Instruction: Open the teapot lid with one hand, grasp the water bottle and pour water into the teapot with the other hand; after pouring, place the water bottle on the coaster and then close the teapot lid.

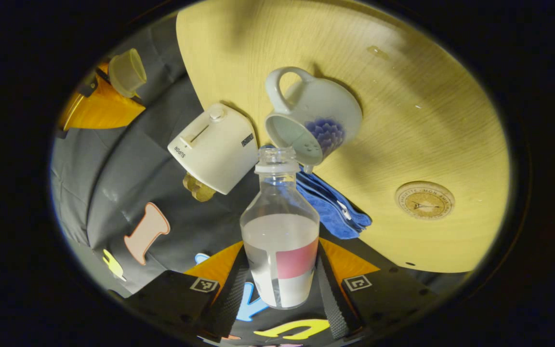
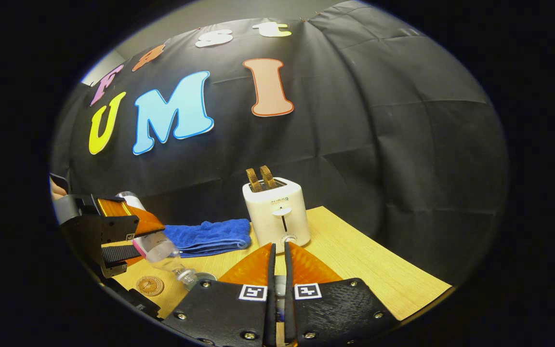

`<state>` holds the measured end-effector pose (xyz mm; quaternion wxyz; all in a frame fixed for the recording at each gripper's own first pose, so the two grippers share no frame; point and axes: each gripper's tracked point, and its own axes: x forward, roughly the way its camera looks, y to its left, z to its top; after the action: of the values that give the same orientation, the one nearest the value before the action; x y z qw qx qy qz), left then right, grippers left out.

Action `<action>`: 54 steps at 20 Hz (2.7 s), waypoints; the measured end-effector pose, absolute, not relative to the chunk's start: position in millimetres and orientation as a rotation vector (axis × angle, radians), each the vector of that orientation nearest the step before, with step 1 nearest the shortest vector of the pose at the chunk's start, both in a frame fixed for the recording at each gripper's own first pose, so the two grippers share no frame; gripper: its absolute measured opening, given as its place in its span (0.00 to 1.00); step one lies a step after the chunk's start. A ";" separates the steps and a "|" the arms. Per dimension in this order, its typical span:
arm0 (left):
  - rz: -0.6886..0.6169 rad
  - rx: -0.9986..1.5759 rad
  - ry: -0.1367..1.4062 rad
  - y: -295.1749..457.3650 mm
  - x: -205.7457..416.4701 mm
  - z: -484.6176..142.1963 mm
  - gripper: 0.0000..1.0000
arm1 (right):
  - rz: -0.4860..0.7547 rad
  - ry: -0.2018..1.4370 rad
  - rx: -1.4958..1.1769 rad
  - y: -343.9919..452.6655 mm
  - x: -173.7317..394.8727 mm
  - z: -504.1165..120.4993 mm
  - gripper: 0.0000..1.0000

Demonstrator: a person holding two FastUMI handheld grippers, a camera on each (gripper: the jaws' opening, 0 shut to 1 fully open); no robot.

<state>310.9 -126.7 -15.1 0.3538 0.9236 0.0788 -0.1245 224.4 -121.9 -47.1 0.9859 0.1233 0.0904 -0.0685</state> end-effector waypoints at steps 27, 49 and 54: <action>-0.222 1.353 0.289 -21.3 290.2 -51.8 0.85 | -0.149 0.182 0.235 -120.1 222.0 -44.2 0.06; -0.123 0.132 0.149 -3.5 290.6 -50.7 0.84 | -0.125 0.211 0.213 -107.1 227.5 -54.7 0.06; -0.126 0.096 0.163 -6.2 290.1 -57.1 0.84 | -0.130 0.218 0.202 -106.5 228.5 -57.4 0.06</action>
<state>290.1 -6.2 -57.1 0.9935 0.0481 0.0813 -0.0628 228.5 -106.5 -57.4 0.9869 0.1004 0.1086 -0.0648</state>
